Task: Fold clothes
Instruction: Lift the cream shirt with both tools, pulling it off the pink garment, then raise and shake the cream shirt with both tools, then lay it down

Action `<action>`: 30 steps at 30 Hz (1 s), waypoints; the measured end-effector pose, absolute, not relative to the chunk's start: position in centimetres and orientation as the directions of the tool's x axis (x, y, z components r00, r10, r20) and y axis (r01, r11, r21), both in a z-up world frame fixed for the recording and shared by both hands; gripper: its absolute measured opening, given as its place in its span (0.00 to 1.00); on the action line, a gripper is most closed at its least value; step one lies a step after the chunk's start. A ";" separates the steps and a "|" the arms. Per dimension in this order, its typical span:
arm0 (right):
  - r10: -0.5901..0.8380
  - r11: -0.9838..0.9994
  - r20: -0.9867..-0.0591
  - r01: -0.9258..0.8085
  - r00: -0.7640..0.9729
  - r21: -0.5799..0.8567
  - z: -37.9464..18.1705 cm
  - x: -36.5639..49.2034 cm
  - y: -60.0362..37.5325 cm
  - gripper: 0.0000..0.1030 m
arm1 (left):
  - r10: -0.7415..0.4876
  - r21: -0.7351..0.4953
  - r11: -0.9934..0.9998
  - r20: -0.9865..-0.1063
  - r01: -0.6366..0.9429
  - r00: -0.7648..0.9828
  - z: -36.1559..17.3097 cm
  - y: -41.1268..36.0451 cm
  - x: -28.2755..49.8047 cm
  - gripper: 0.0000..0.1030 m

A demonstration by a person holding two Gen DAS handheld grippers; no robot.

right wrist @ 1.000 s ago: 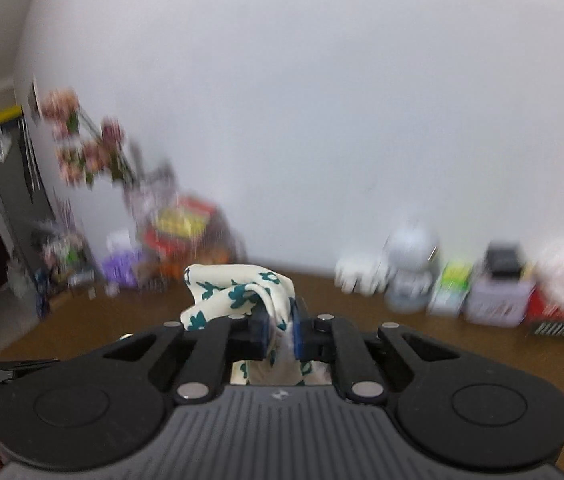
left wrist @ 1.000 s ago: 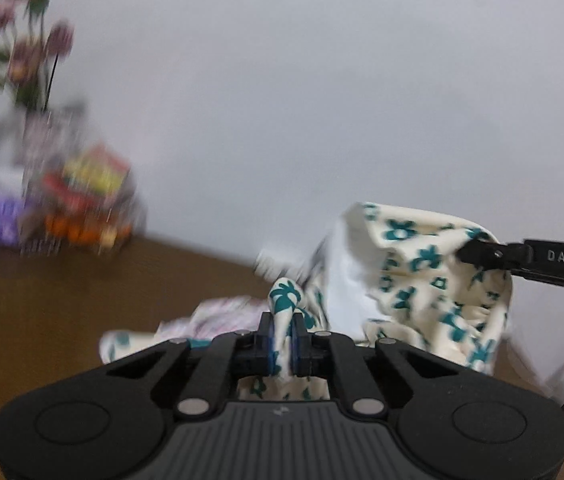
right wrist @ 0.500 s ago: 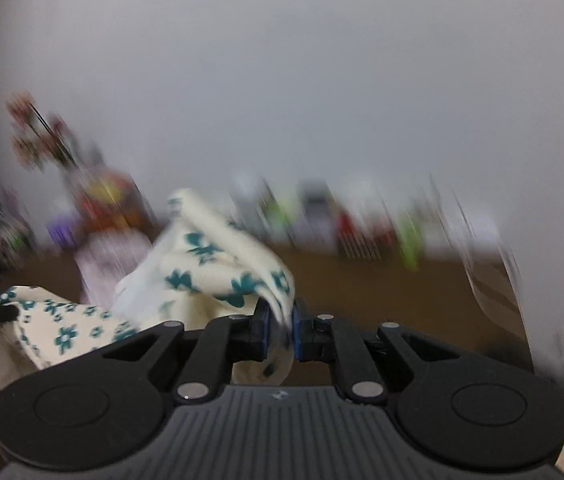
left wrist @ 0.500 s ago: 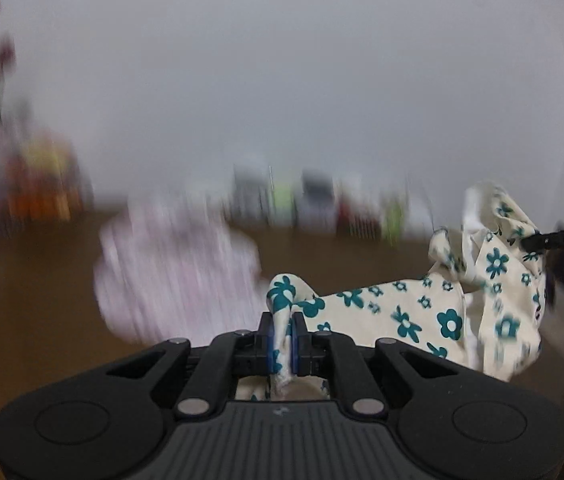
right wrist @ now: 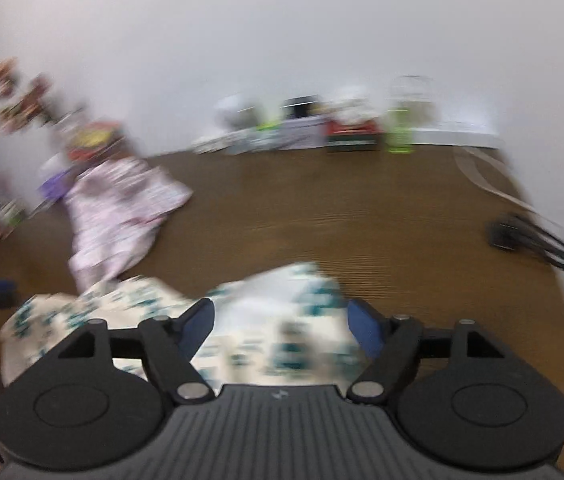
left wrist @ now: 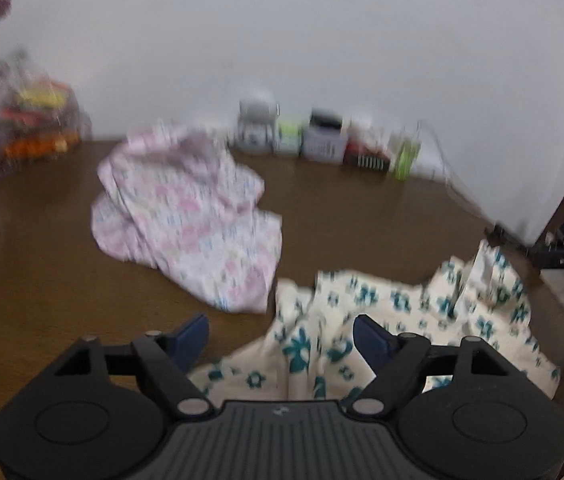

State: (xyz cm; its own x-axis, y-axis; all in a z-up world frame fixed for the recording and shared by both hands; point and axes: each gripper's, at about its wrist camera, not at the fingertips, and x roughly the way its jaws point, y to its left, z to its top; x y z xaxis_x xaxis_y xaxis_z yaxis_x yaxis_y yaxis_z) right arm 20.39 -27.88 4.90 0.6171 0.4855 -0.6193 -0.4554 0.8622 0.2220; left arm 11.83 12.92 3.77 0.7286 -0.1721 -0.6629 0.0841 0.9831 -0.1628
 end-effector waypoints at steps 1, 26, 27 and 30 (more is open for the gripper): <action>0.505 0.846 -0.631 -0.482 0.589 0.228 4.8 20.5 -26.4 0.73 | -0.180 -0.170 0.982 -0.683 0.085 0.708 2.9 12.9 12.2 0.72; 0.588 0.679 -0.802 -0.604 0.107 0.417 0.7 23.2 -10.4 0.06 | -0.559 -0.084 0.775 -0.552 0.626 0.618 1.1 5.2 5.4 0.43; 0.593 0.684 -0.796 -0.598 0.121 0.419 0.9 23.3 -11.3 0.06 | -0.577 -0.119 0.777 -0.527 0.618 0.624 1.7 6.2 5.3 0.47; 0.611 0.695 -0.776 -0.574 0.155 0.433 1.1 23.1 -14.2 0.06 | -0.592 -0.233 0.801 -0.447 0.551 0.671 3.5 9.6 5.7 0.56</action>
